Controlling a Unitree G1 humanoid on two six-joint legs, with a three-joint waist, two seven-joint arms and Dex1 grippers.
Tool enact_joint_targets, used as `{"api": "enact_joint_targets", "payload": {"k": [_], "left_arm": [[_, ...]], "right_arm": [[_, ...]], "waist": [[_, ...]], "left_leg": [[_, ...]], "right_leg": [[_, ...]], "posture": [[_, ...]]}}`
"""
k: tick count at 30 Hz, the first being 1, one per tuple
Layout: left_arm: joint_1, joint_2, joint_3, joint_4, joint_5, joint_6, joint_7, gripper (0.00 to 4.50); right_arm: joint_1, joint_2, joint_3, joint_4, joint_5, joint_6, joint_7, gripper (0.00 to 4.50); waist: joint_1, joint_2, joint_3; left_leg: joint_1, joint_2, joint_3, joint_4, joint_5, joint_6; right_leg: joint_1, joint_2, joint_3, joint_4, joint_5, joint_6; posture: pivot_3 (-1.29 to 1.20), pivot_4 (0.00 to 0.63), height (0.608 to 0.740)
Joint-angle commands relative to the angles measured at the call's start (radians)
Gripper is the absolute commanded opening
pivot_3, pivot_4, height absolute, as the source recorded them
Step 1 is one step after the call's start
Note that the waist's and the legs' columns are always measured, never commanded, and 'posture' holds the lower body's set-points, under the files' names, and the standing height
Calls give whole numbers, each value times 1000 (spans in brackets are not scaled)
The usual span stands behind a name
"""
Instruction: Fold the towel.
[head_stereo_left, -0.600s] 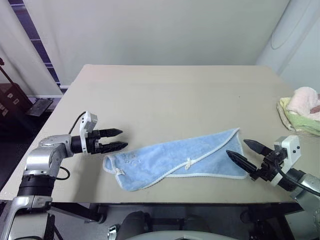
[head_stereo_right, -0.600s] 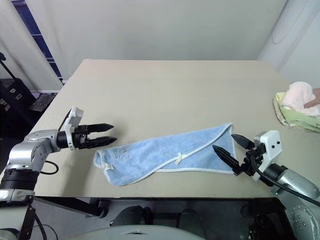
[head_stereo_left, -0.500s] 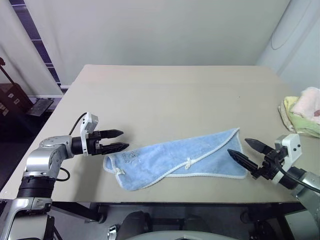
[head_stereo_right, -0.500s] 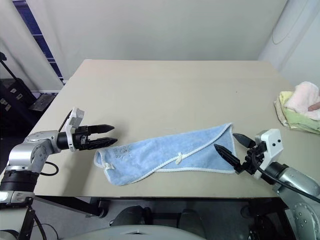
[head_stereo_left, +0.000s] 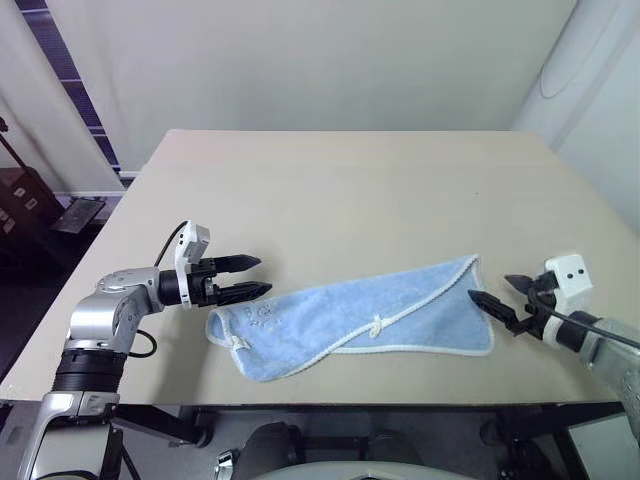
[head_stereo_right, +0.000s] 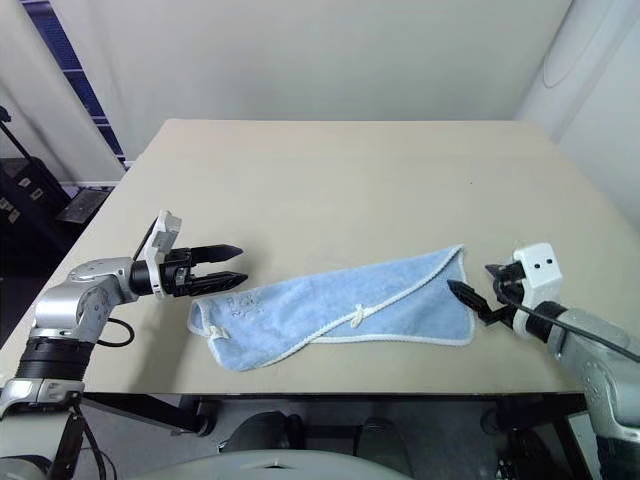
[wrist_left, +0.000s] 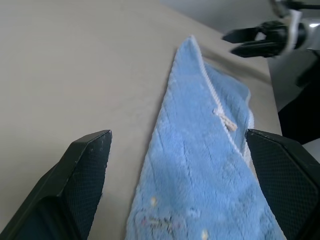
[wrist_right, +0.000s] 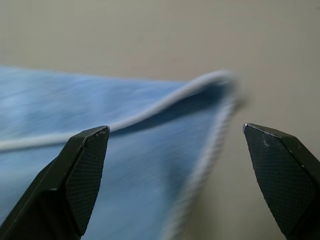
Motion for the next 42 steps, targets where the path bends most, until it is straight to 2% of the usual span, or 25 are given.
{"api": "enact_joint_targets", "payload": {"k": [1,9,17,27,35,39,42], "left_arm": [[-9,2,-5,-20,14,-35,4,4500],[38,-22,-13,-90,-2,-12,45,4500],[59,-52,-34,-117,1,-25,70,4500],[64,-57,-34,-105,6,-38,66,4500],[77,-68,-40,-119,11,-47,80,4500],[86,-63,-41,-117,16,-60,81,4500],[87,-61,-34,-114,16,-67,85,4500]], "right_arm": [[-81,-12,69,113,-129,-151,-3,4487],[-298,27,215,470,-309,-410,17,4487],[-437,52,276,718,-392,-580,41,4487],[-524,52,244,819,-284,-543,283,4487],[-623,65,276,967,-328,-595,333,4487],[-648,69,283,1003,-344,-627,351,3261],[-661,64,282,1023,-348,-635,364,2136]], "waist": [[0,0,0],[-4,0,0],[-3,1,0],[-7,1,0],[-7,1,1],[-7,1,1],[-7,1,1]], "left_leg": [[0,0,0,0,0,0],[-2,0,0,7,-2,3],[-2,0,0,11,-2,4],[-1,1,0,13,-2,3],[-1,1,1,14,-2,3],[-1,1,1,13,-2,3],[-1,1,2,13,-2,3]], "right_leg": [[0,0,0,0,0,0],[1,0,0,1,0,1],[1,0,0,5,1,1],[0,-1,0,12,1,1],[-1,-2,0,13,1,0],[-2,-2,0,13,1,0],[-2,-2,0,13,1,0]], "posture": [[0,0,716],[0,0,716],[0,0,716],[0,0,716],[0,0,716],[0,0,716],[0,0,716]]}}
